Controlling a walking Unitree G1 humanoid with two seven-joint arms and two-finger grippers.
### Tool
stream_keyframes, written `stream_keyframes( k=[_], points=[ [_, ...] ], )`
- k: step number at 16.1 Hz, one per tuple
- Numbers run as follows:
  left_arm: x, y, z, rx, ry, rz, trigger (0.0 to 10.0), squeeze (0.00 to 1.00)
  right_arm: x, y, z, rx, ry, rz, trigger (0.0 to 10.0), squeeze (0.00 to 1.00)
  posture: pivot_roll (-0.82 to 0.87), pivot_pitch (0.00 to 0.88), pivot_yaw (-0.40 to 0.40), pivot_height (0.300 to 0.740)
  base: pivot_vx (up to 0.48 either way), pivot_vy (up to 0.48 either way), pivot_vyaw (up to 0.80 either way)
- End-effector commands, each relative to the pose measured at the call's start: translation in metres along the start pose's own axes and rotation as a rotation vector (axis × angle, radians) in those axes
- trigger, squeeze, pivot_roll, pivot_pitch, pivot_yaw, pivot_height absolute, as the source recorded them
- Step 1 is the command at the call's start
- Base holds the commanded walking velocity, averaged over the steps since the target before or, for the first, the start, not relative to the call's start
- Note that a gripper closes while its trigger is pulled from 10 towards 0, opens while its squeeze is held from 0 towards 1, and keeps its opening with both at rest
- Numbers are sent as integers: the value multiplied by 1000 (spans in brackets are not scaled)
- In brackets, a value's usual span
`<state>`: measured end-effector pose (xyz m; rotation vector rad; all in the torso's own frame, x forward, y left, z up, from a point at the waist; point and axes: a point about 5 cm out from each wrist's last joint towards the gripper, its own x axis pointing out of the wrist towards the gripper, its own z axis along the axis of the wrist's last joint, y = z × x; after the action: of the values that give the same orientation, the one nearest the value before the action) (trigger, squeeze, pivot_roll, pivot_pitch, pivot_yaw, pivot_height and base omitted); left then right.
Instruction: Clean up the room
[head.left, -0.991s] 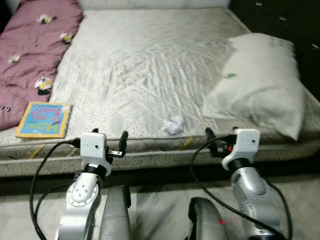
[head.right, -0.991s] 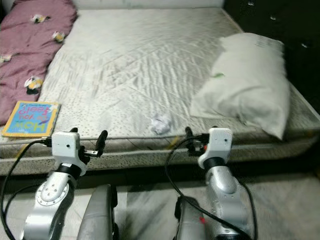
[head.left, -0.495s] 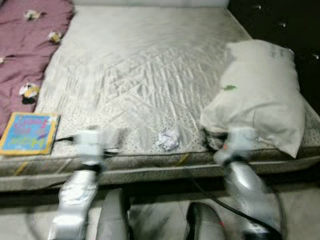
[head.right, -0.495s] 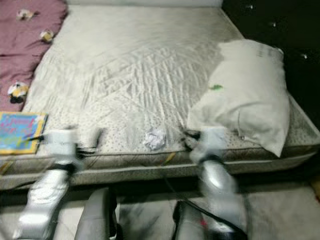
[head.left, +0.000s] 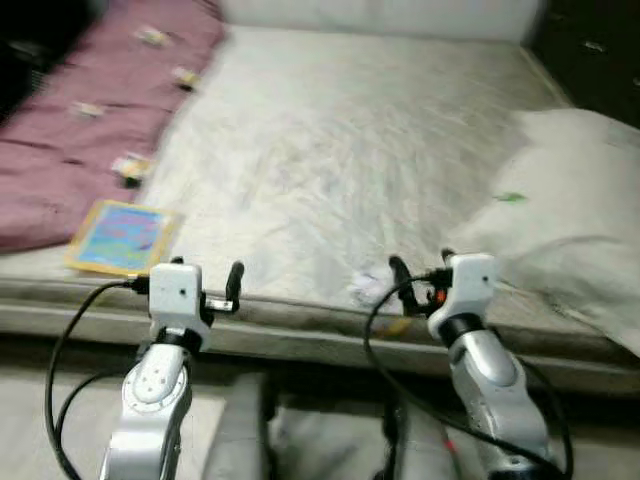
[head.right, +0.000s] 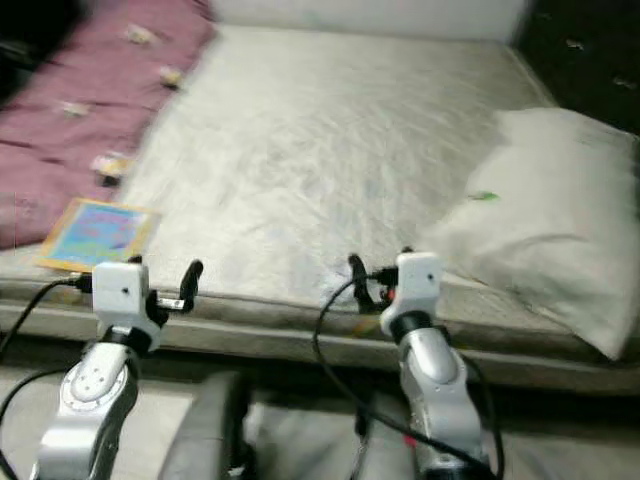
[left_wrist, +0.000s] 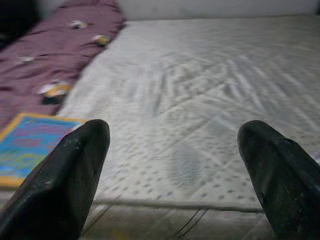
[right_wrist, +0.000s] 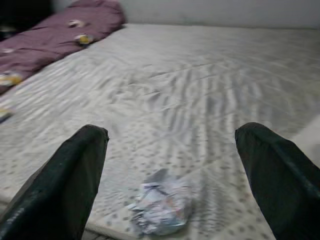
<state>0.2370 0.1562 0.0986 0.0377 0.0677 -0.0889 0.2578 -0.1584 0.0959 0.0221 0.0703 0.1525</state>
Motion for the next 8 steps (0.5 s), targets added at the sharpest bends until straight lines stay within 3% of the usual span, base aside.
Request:
stream_keyframes(
  k=[1,8],
  points=[
    [-1,-3,2,-5,-7,-23,10000,0,0,-1,-2,11,19,-5,10000,0,14,51,-13,587,0,0,0],
    [-1,-5,2,-10,-11,-40,10000,0,0,-1,-5,20,32,8,10000,0,18,46,-18,587,326,0,0]
  ],
)
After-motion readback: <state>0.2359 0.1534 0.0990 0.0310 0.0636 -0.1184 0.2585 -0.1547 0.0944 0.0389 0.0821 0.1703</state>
